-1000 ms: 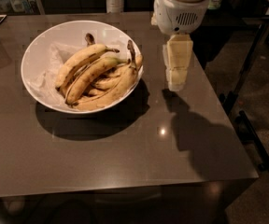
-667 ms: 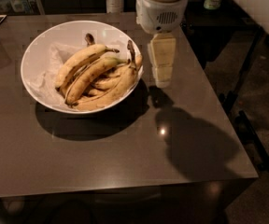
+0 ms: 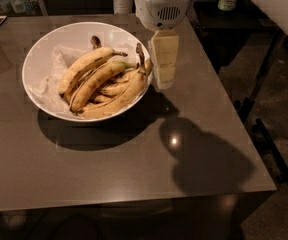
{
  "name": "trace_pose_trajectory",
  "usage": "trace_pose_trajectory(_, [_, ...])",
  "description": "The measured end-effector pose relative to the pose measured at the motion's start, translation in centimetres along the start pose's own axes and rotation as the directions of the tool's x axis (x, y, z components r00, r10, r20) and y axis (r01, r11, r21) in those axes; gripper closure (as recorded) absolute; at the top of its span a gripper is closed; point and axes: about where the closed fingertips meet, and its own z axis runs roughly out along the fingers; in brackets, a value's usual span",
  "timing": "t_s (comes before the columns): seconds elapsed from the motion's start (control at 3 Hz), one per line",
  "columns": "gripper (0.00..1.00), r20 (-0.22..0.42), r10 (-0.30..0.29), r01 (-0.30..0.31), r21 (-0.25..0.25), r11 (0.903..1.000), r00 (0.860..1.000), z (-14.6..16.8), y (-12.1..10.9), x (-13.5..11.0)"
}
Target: Pick banana from white bowl
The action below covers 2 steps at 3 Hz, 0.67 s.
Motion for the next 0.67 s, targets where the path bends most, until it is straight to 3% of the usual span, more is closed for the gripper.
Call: trace_pose_trajectory(0.67, [0.0,0.011,0.021,-0.021,0.02,0.9996,1.0,-1.9,-1.7,-3.7])
